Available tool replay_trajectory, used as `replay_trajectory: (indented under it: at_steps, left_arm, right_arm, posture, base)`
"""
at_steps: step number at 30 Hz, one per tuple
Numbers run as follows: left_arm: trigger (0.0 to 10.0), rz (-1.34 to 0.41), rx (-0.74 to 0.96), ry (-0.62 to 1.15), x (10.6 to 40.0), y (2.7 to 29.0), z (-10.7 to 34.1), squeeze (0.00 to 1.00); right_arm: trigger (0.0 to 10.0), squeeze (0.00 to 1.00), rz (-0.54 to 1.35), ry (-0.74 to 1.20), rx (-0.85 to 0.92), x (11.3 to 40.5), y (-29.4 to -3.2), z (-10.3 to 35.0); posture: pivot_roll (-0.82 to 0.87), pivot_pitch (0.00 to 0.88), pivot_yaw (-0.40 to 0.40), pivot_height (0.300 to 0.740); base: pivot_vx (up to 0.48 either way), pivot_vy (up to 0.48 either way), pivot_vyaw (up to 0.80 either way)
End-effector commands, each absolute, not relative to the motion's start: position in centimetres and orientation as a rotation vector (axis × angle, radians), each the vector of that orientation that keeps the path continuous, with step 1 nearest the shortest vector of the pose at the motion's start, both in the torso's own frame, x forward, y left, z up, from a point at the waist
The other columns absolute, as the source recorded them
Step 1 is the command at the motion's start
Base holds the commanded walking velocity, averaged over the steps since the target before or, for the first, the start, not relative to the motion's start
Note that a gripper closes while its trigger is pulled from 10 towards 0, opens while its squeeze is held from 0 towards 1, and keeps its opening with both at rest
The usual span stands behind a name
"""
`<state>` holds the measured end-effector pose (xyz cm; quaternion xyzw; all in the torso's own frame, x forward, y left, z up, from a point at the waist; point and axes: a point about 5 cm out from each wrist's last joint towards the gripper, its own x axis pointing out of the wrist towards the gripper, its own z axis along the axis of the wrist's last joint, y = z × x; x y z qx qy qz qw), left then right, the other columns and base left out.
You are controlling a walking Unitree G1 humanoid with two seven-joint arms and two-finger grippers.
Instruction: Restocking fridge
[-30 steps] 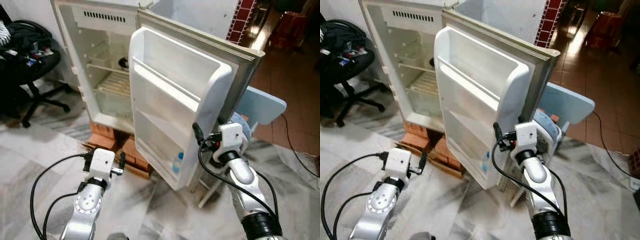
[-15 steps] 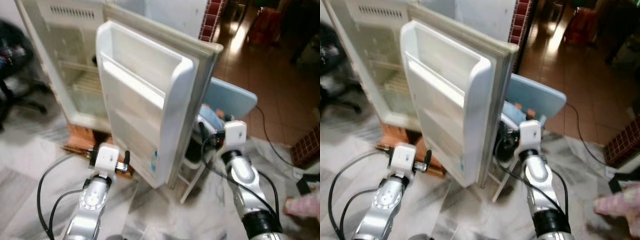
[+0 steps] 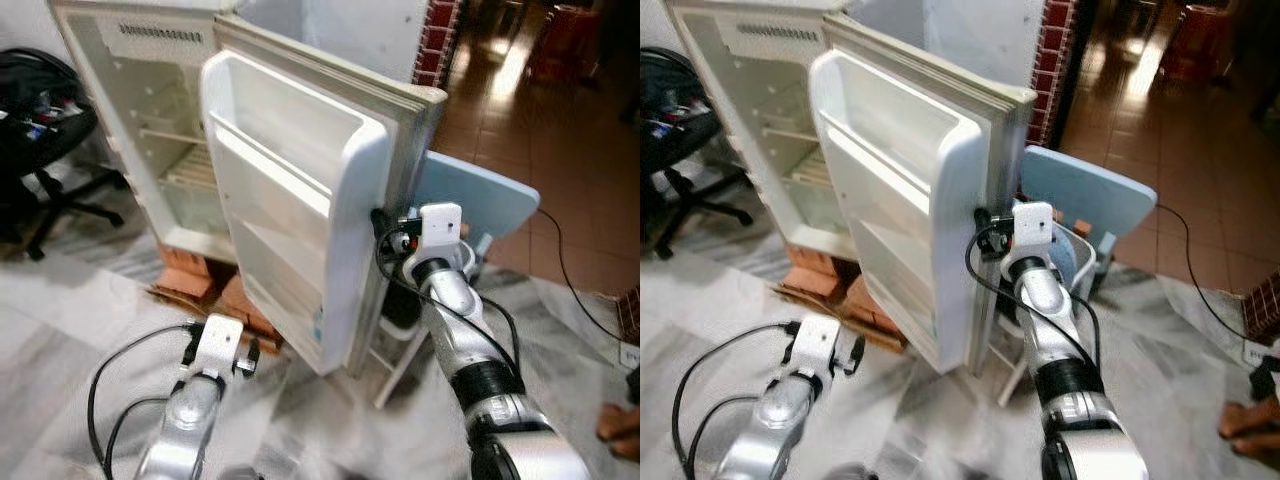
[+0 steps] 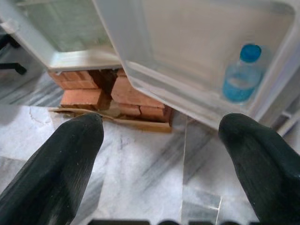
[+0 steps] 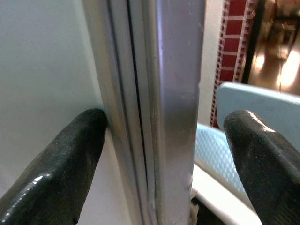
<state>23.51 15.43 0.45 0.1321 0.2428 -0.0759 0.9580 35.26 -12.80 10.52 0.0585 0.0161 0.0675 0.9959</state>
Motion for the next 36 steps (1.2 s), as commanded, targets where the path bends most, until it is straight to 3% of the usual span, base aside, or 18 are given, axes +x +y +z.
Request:
replay_trajectory:
  at_steps: [1,4,6,8,10,13,20,22,25,29,32,36]
  left_arm:
    - [10.0,-0.171,0.279,0.530,23.3,15.5,0.1,0.00]
    - [10.0,-0.186,0.276,0.559,22.9,15.5,-0.2,0.00]
    - [10.0,-0.193,0.277,0.573,22.7,15.6,-0.5,0.00]
    - [10.0,-0.195,0.278,0.576,22.7,15.6,-0.5,0.00]
    - [10.0,-0.195,0.283,0.581,22.7,15.6,-0.6,0.00]
    - [10.0,-0.190,0.285,0.580,22.8,15.5,-0.5,0.00]
    - [10.0,-0.175,0.284,0.581,22.6,15.7,-0.5,0.00]
    - [10.0,-0.138,0.281,0.573,22.5,16.2,-0.4,0.00]
    - [10.0,-0.065,0.261,0.568,22.5,17.1,-0.3,0.00]
    - [10.0,0.021,0.232,0.585,22.0,18.8,-0.4,0.00]
    - [10.0,0.020,0.236,0.585,21.5,19.4,-0.5,0.00]
    - [10.0,0.045,0.220,0.583,20.3,20.2,-0.6,0.00]
  right_arm:
    - [10.0,0.00,0.180,0.019,0.232,36.1,-11.7,11.9]
    - [10.0,0.00,0.336,-0.036,0.432,36.2,-10.0,13.4]
    - [10.0,0.00,0.585,-0.133,0.610,35.1,-8.2,15.7]
    - [10.0,0.00,0.674,-0.162,0.670,34.4,-7.8,16.5]
    - [10.0,0.00,0.935,-0.276,0.912,31.9,-7.7,20.1]
    - [10.0,0.00,1.017,-0.309,1.032,30.9,-9.0,21.3]
    - [10.0,0.00,0.959,-0.116,0.895,30.7,-11.2,16.3]
    - [10.0,0.00,1.052,0.013,0.738,28.8,-11.3,14.0]
    - [10.0,0.00,1.018,0.127,0.570,28.2,-11.6,11.7]
    - [10.0,0.00,0.844,0.160,0.499,29.8,-12.3,10.1]
    - [10.0,0.00,0.870,0.146,0.547,30.0,-12.1,10.5]
    - [10.0,0.00,0.773,0.181,0.358,31.2,-12.0,9.5]
  posture:
    - [0.06,0.000,-0.037,0.740]
    - [0.06,0.000,-0.039,0.740]
    - [0.06,0.000,-0.039,0.740]
    - [0.06,0.000,-0.040,0.740]
    - [0.06,0.000,-0.042,0.740]
    - [0.06,0.000,-0.043,0.740]
    - [0.07,0.000,-0.044,0.740]
    - [0.07,0.000,-0.048,0.740]
    - [0.08,0.000,-0.052,0.740]
    - [0.09,0.000,-0.058,0.740]
    - [0.10,0.000,-0.064,0.740]
    - [0.12,0.000,-0.075,0.740]
  base:
    - [0.000,0.000,0.00]
    - [0.000,0.000,0.00]
    - [0.000,0.000,0.00]
    - [0.000,0.000,0.00]
    - [0.000,0.000,0.00]
    - [0.000,0.000,0.00]
    - [0.000,0.000,0.00]
    - [0.000,0.000,0.00]
    - [0.000,0.000,0.00]
    - [0.000,0.000,0.00]
    - [0.000,0.000,0.00]
    - [0.000,0.000,0.00]
